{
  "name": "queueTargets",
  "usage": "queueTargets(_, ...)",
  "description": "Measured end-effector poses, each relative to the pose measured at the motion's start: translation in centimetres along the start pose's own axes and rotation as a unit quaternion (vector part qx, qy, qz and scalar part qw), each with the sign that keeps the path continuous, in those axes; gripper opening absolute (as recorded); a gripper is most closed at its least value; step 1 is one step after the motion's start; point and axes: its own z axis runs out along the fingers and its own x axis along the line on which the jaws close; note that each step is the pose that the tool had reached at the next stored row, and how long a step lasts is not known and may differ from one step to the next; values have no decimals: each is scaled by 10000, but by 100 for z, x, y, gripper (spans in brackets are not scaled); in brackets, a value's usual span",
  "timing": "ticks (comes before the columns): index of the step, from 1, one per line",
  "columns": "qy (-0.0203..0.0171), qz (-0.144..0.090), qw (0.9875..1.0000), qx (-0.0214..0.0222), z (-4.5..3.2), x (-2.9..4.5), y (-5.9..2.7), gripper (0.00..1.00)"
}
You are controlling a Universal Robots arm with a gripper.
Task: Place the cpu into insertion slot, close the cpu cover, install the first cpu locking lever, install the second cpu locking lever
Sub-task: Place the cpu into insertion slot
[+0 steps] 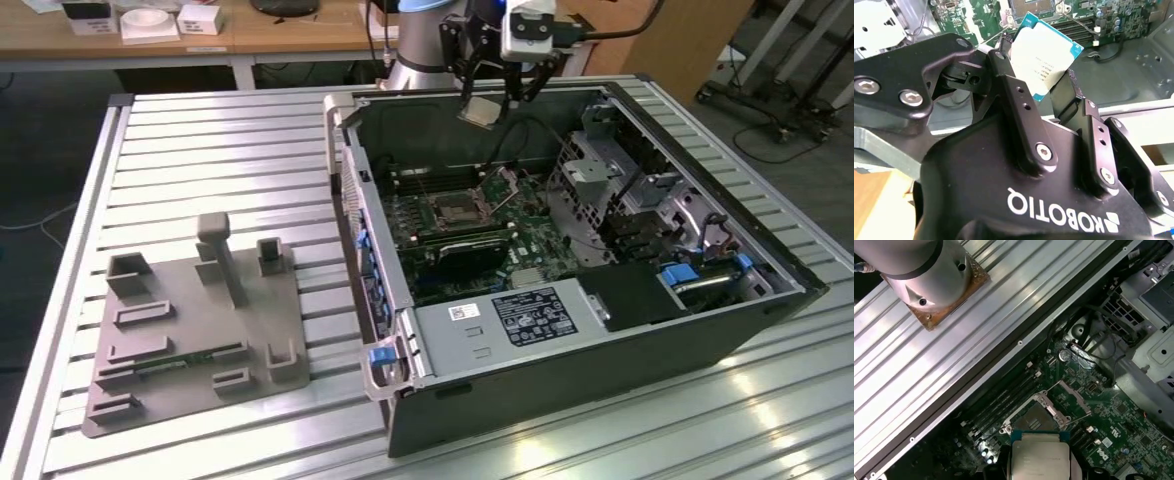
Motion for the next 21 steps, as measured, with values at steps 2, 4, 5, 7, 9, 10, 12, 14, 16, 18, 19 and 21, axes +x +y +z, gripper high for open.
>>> queueTargets(2, -9, 98, 10000, -2, 1, 1, -2, 55)
queueTargets(4, -18, 196, 9998, -3, 2, 3, -3, 55)
queueTargets(5, -22, 242, 9997, -5, 2, 4, -4, 55)
queueTargets(7, -30, 335, 9994, -6, 3, 6, -6, 55)
queueTargets(9, -39, 433, 9991, -8, 4, 7, -7, 55)
queueTargets(10, -43, 480, 9988, -9, 4, 8, -8, 55)
queueTargets(12, -52, 574, 9983, -11, 5, 10, -10, 55)
queueTargets(14, -60, 667, 9978, -13, 6, 12, -12, 55)
queueTargets(16, -68, 756, 9971, -14, 6, 14, -14, 55)
queueTargets(18, -76, 843, 9964, -16, 7, 17, -17, 55)
queueTargets(19, -79, 884, 9960, -17, 7, 19, -18, 55)
queueTargets(21, -87, 965, 9953, -19, 8, 22, -21, 55)
